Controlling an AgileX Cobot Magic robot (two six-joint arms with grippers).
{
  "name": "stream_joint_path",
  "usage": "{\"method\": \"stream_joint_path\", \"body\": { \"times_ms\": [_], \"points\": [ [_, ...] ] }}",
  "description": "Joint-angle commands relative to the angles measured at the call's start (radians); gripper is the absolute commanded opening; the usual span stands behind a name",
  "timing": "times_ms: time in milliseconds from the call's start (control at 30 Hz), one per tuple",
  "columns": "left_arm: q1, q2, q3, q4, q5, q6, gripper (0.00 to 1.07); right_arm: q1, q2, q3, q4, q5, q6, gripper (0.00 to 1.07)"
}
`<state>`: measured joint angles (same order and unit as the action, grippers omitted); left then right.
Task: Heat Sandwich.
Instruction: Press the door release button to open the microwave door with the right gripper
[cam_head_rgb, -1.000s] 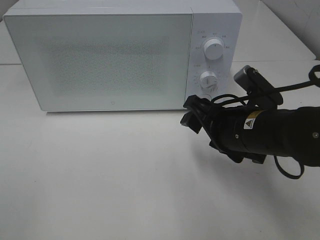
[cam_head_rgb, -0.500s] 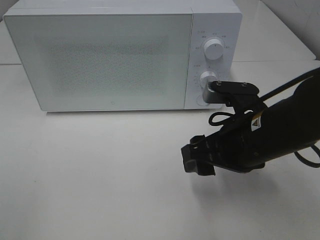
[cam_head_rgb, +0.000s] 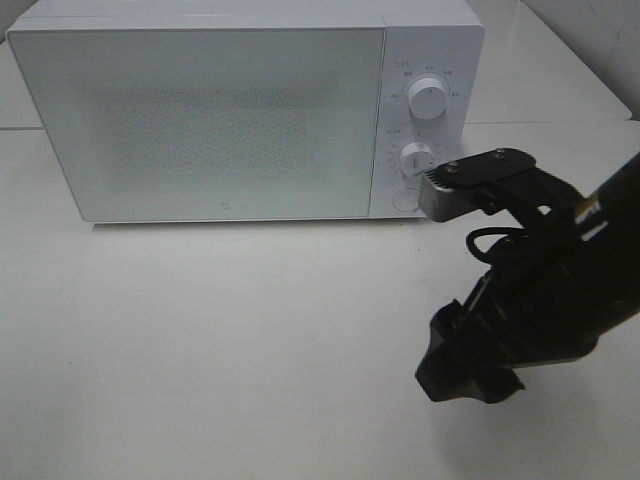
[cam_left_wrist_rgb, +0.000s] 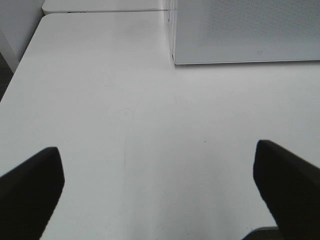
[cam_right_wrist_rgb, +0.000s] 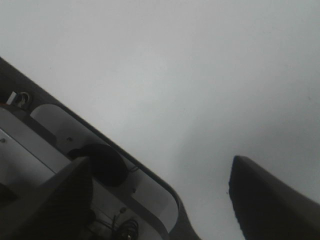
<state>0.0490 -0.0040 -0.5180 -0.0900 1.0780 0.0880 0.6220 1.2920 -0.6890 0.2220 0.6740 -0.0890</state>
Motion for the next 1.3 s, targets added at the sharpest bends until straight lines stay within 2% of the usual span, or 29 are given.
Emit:
{"method": "stream_joint_path", "body": {
  "times_ms": [33, 467, 767, 800, 967, 1067, 1100, 1167, 1233, 1300],
  "points": [
    [0.002, -0.019, 0.001, -0.005, -0.011, -0.004, 0.98, -0.004, -0.064, -0.006, -0.037, 0.07, -0.017, 0.74],
    [0.002, -0.019, 0.001, -0.005, -0.011, -0.004, 0.98, -0.004, -0.428, -0.007, -0.121, 0.29, -0.029, 0.74],
    [0.002, -0.019, 0.001, -0.005, -0.011, -0.004, 0.98, -0.004, -0.7, -0.007, -0.174, 0.35, -0.025, 0.74],
    [0.002, -0.019, 0.001, -0.005, -0.011, -0.004, 0.98, -0.004, -0.768, -0.007, -0.175, 0.354, -0.023, 0.74],
    [0.002, -0.019, 0.001, -0.005, -0.011, -0.004, 0.98, -0.01, -0.884, 0.023, -0.175, 0.353, -0.011, 0.74],
    [0.002, -0.019, 0.001, -0.005, -0.011, -0.004, 0.98, -0.059, -0.951, 0.055, -0.176, 0.353, -0.006, 0.74],
    [0.002, -0.019, 0.001, -0.005, -0.011, -0.004, 0.98, -0.112, -0.995, 0.073, -0.177, 0.348, -0.006, 0.74],
    [0.002, -0.019, 0.001, -0.005, -0.011, -0.004, 0.98, -0.134, -1.012, 0.081, -0.177, 0.345, -0.006, 0.74],
    [0.002, -0.019, 0.001, -0.005, -0.011, -0.004, 0.98, -0.206, -1.07, 0.112, -0.177, 0.34, -0.006, 0.74],
    [0.002, -0.019, 0.001, -0.005, -0.011, -0.004, 0.98, -0.231, -1.088, 0.121, -0.177, 0.34, -0.006, 0.74]
  ]
}}
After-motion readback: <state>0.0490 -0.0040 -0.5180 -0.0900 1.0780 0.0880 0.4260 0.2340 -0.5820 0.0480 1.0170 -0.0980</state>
